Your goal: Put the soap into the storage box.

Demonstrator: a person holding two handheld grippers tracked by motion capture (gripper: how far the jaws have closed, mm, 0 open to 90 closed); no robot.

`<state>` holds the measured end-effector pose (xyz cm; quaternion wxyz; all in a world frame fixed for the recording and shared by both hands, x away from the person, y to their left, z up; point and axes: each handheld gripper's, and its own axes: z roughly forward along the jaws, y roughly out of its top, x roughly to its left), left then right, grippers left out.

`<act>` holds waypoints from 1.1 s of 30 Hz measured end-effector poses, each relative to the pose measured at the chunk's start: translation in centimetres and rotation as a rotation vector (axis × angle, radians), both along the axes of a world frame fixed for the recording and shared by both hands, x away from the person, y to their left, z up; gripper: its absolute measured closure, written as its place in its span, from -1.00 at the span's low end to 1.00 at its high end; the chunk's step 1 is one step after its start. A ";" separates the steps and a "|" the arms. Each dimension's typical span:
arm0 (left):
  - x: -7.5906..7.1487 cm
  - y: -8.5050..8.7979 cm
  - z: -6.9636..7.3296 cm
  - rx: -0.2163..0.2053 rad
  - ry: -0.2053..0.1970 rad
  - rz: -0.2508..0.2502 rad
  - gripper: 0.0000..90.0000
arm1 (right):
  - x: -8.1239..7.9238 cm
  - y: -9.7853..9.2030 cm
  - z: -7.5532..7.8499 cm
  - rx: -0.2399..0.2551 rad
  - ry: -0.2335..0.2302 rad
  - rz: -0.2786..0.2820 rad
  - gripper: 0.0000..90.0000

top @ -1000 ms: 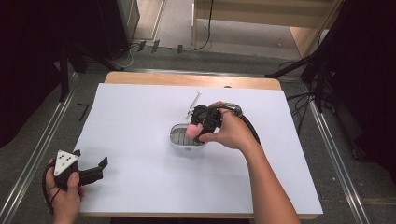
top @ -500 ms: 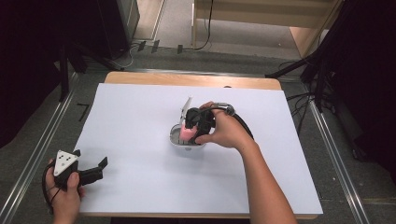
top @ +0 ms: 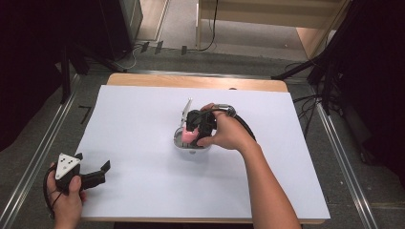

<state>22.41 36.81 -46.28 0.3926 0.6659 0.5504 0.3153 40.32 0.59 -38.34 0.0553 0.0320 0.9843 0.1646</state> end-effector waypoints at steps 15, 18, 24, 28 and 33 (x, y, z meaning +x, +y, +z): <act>0.0 0.0 0.0 -0.003 -0.001 0.000 -1.00 | 0.4 0.2 -0.5 -0.022 -0.005 0.011 -0.15; 0.0 0.0 0.0 -0.003 0.000 0.001 -1.00 | 0.4 0.1 -0.5 -0.020 -0.005 0.010 -0.15; 0.0 0.0 0.0 -0.002 -0.001 0.000 -1.00 | 0.3 -0.1 0.1 0.037 0.004 -0.003 -0.14; 0.0 0.0 0.0 -0.002 0.001 0.000 -1.00 | 0.1 -0.3 0.5 0.040 -0.002 -0.025 -0.16; 0.0 0.0 0.0 -0.001 0.000 -0.001 -1.00 | -0.2 -0.9 0.8 0.052 -0.012 -0.052 -0.20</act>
